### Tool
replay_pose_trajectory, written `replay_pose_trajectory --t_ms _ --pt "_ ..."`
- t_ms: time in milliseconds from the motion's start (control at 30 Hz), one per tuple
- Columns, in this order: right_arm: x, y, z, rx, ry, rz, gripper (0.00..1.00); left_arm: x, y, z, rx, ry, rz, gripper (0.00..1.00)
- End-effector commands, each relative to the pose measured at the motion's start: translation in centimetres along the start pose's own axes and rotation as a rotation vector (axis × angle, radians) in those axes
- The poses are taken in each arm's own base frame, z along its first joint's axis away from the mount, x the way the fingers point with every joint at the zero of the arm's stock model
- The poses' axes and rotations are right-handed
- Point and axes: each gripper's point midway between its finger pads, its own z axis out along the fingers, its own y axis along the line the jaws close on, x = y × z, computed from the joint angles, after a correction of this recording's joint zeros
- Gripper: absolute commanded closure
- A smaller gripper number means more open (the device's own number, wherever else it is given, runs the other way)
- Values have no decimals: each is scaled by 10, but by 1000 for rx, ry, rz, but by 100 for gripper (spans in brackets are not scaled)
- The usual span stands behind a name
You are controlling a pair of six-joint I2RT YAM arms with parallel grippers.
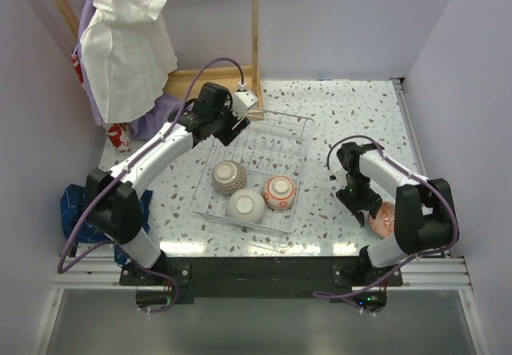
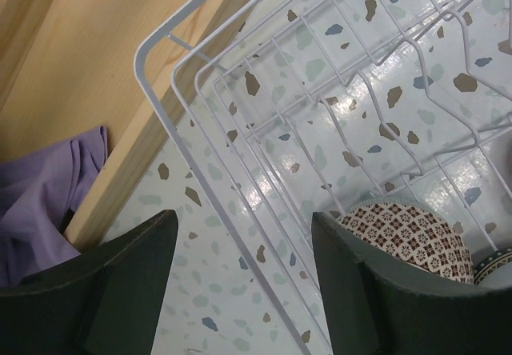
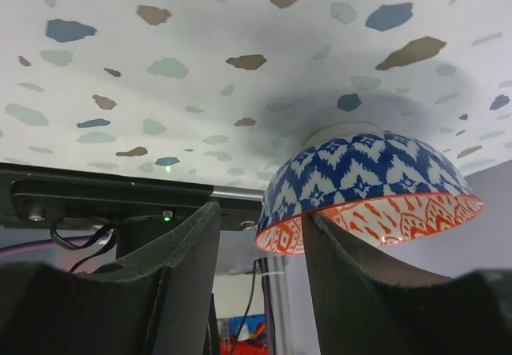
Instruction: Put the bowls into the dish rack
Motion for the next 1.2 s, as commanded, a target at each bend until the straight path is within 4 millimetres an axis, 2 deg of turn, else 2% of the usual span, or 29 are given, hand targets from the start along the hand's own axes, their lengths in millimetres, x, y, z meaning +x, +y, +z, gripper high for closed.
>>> replay_pose_trajectory --t_ms 0,133,200,267,300,367,400,500,533,600,633,700,733,767,800,833,867,900,933,967,1000,1033,1067,1100,1133,1167 --pt "5 -22 2 64 -16 102 56 -29 12 -13 -23 -96 -9 27" --pt "16 -32 9 88 33 102 65 -36 6 -10 11 -126 -31 28" --pt "16 -36 8 97 29 110 74 -38 4 -8 22 -133 -43 28" --pt "14 -39 -1 99 8 108 83 -38 3 -7 27 -135 -49 28" --pt "12 -38 -5 91 -7 105 93 -39 2 -8 29 -142 -50 28" --pt "9 -43 -24 104 -61 117 100 -41 3 -9 30 -146 -48 29" --pt "6 -42 -32 90 -90 117 100 -40 2 -9 34 -144 -43 29" --pt "-1 -44 -69 65 -182 128 100 -43 2 -13 43 -151 -23 30" --pt "-8 -42 -90 33 -245 137 100 -45 2 -15 45 -154 -19 30" --pt "-17 -37 -115 -11 -336 126 100 -51 5 -21 41 -169 -10 30" --pt "-31 -31 -141 -70 -447 125 100 -54 6 -24 39 -183 -9 30" --pt "-47 -17 -172 -169 -587 84 100 -59 8 -28 31 -201 -15 30" --pt "-57 -10 -196 -216 -691 69 100 -60 7 -31 33 -209 -16 30" --pt "-67 11 -216 -341 -791 27 100 -60 6 -31 37 -214 -27 30" --pt "-79 18 -243 -389 -937 29 100 -60 7 -32 30 -219 -37 30" --pt "-86 26 -254 -446 -1003 32 100 -61 8 -35 28 -230 -44 30" --pt "-90 42 -274 -552 -1092 0 100 -66 5 -38 45 -248 -40 30" --pt "-95 47 -286 -594 -1159 0 100 -67 5 -41 46 -254 -41 31" --pt "-106 49 -307 -644 -1286 45 100 -69 7 -45 42 -267 -39 32" --pt "-109 58 -318 -707 -1342 31 100 -72 7 -47 39 -278 -48 34" --pt "-119 56 -349 -765 -1474 60 100 -72 8 -49 32 -283 -57 37" --pt "-124 63 -340 -813 -1476 89 100 -72 8 -51 30 -286 -69 38" --pt "-128 74 -344 -858 -1487 82 100 -70 6 -51 39 -281 -84 41" --pt "-133 76 -358 -907 -1530 117 100 -69 4 -52 49 -279 -89 54" --pt "-139 86 -348 -948 -1505 131 100 -68 1 -52 63 -274 -91 61" --pt "-140 101 -348 -994 -1492 113 100 -65 -6 -52 103 -266 -86 71"
